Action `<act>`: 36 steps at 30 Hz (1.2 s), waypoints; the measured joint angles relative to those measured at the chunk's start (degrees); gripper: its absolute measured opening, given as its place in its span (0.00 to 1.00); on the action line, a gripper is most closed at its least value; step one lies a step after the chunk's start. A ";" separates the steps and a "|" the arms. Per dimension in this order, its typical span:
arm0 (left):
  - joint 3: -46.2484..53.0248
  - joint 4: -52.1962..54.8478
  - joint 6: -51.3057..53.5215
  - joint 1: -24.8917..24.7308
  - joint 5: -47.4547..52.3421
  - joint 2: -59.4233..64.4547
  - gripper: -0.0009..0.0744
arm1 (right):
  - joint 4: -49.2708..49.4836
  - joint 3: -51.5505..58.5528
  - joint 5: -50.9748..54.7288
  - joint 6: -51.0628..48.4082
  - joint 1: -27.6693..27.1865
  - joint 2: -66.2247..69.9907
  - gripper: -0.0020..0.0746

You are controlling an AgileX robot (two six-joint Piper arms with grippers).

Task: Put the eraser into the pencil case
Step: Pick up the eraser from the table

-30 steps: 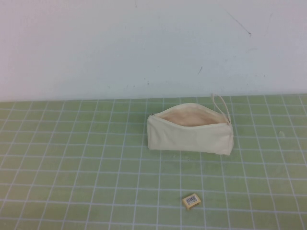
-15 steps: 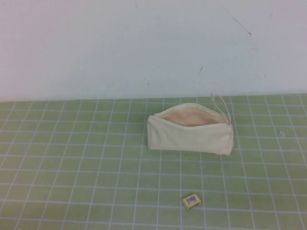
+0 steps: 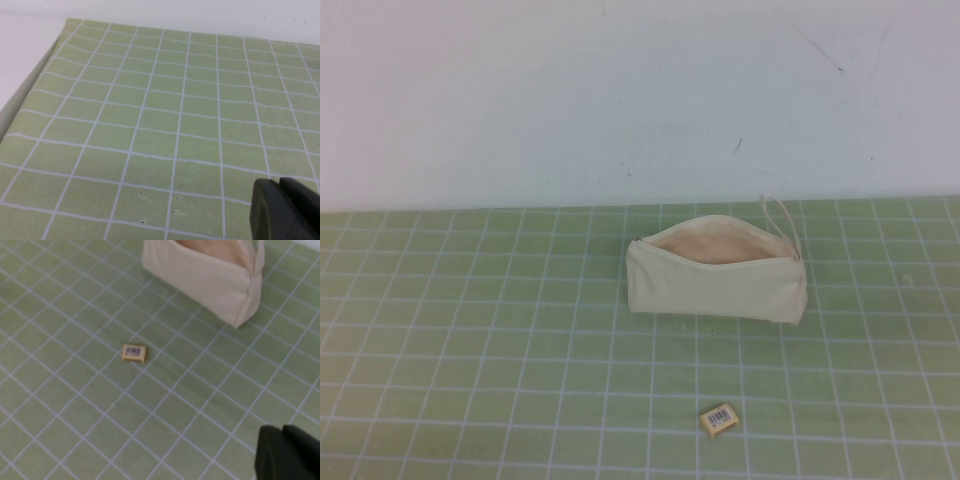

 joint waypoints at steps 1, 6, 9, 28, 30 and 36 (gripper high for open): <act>0.00 0.00 0.00 0.00 0.00 0.00 0.01 | -0.40 -1.70 1.32 -0.27 0.00 2.11 0.03; 0.00 0.00 0.00 0.00 0.00 0.00 0.01 | -2.47 -8.25 4.35 1.20 0.82 10.82 0.03; 0.00 0.00 0.00 0.00 0.00 0.00 0.01 | -7.11 -11.24 4.58 6.88 4.47 15.24 0.03; 0.00 0.00 0.00 0.00 0.00 0.00 0.01 | -43.30 -26.71 9.25 53.07 43.45 49.80 0.03; 0.00 0.00 0.00 0.00 0.00 0.00 0.01 | -41.30 -27.27 8.07 53.16 43.95 52.54 0.03; 0.00 0.00 0.00 0.00 0.00 0.00 0.01 | -36.14 -27.97 3.97 53.47 43.98 58.27 0.03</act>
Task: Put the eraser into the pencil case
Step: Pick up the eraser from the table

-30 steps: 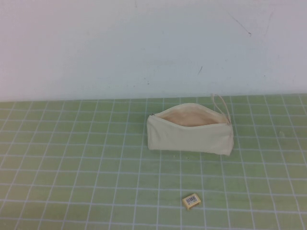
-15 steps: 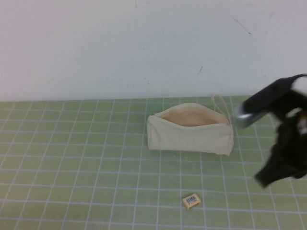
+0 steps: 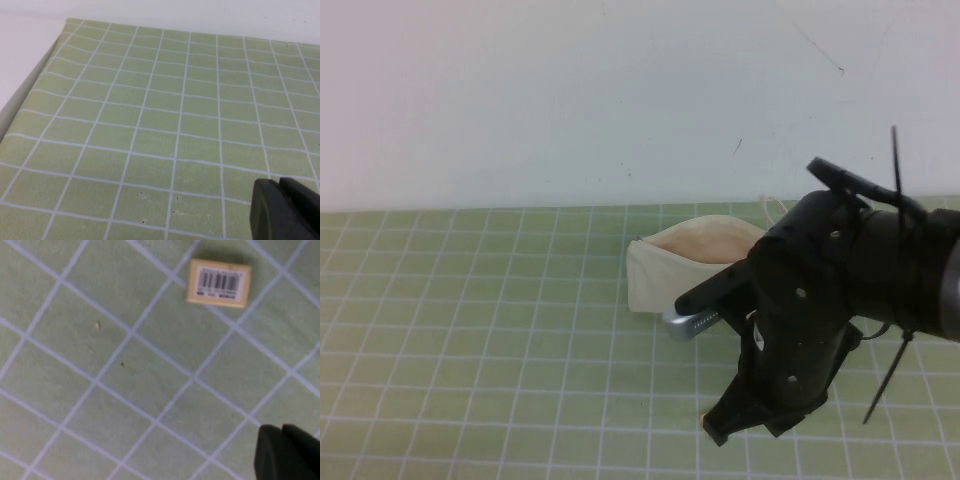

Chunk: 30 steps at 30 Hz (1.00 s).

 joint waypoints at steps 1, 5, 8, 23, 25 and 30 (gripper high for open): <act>0.00 0.00 0.00 0.00 0.00 0.00 0.01 | 0.11 -0.27 -0.27 0.25 0.00 0.63 0.03; 0.00 0.00 0.00 0.00 0.00 0.00 0.01 | 1.00 -0.46 -3.01 0.38 0.00 2.70 0.15; 0.00 0.00 0.00 0.00 0.00 0.00 0.01 | 2.31 -0.46 -6.76 2.42 0.09 4.07 0.38; 0.00 0.00 0.00 0.00 0.00 0.00 0.01 | -0.19 -0.46 -17.39 9.60 0.22 11.12 0.71; 0.00 0.00 0.00 0.00 0.00 0.00 0.01 | -0.52 -0.46 -18.13 9.63 0.22 11.90 0.69; 0.00 0.00 0.00 0.00 0.00 0.00 0.01 | -0.86 -0.46 -20.17 10.61 0.22 12.39 0.59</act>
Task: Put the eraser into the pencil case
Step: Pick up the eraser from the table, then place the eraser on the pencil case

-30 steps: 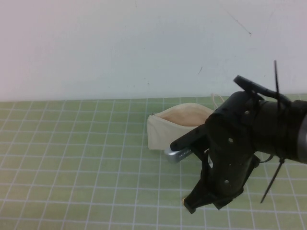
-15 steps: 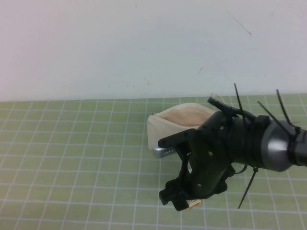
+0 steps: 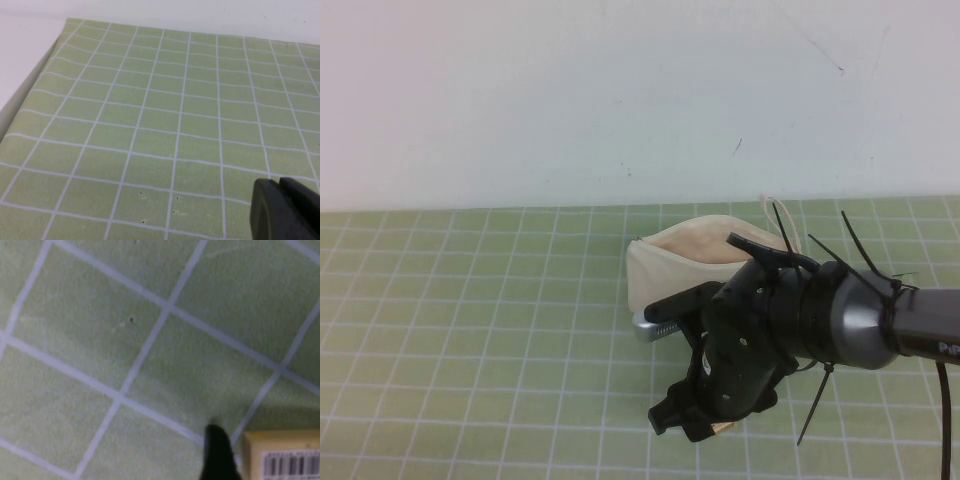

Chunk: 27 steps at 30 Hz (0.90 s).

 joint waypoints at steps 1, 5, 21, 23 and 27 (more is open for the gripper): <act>0.00 0.00 0.00 0.00 0.00 0.00 0.01 | 0.00 0.00 -0.24 0.28 0.00 0.00 0.56; 0.00 0.00 0.00 0.00 0.00 0.00 0.01 | -0.36 0.00 -0.63 0.48 0.00 0.14 0.45; 0.00 0.00 0.00 0.00 0.00 0.00 0.01 | -6.06 -5.55 9.06 2.57 0.00 -7.39 0.43; 0.00 0.00 0.00 0.00 0.00 0.00 0.01 | -8.55 -7.94 10.89 3.23 -0.23 -9.49 0.43; 0.00 0.00 0.00 0.00 0.00 0.00 0.01 | -11.29 -13.53 12.01 3.47 -2.56 -10.75 0.43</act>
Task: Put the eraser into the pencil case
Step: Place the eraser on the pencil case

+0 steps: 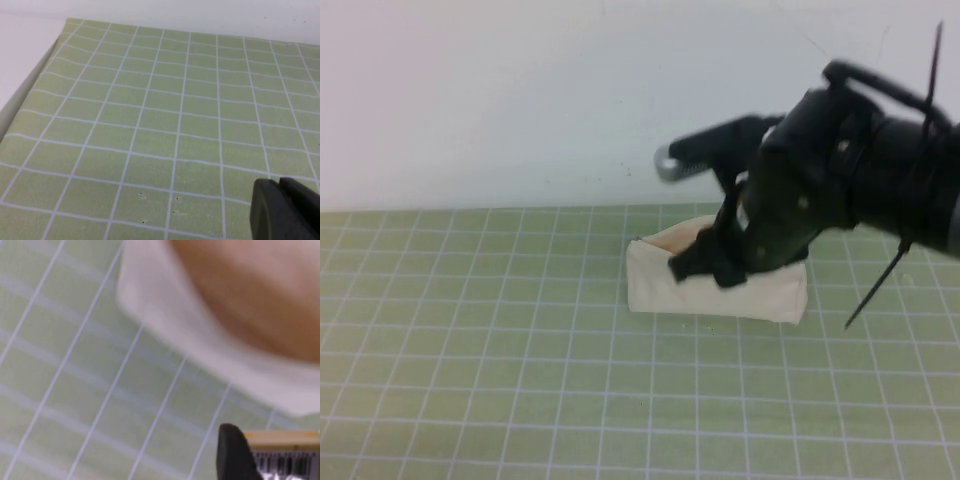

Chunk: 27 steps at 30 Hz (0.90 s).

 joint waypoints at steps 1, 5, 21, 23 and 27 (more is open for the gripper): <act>0.00 0.00 0.00 0.00 0.00 0.00 0.01 | -0.53 -1.27 0.00 0.00 -0.83 0.12 0.43; 0.00 0.00 0.00 0.00 0.00 0.00 0.01 | -1.24 -5.09 -2.46 0.94 -4.01 2.30 0.43; 0.00 0.00 0.00 0.00 0.00 0.00 0.01 | 1.13 -8.45 -10.48 1.68 -7.86 11.47 0.49; 0.00 0.00 0.00 0.00 0.00 0.00 0.01 | 1.40 -8.57 -10.60 1.68 -7.86 11.47 0.53; 0.00 0.00 0.00 0.00 0.00 0.00 0.01 | 1.64 -8.69 -10.70 1.68 -7.86 11.47 0.56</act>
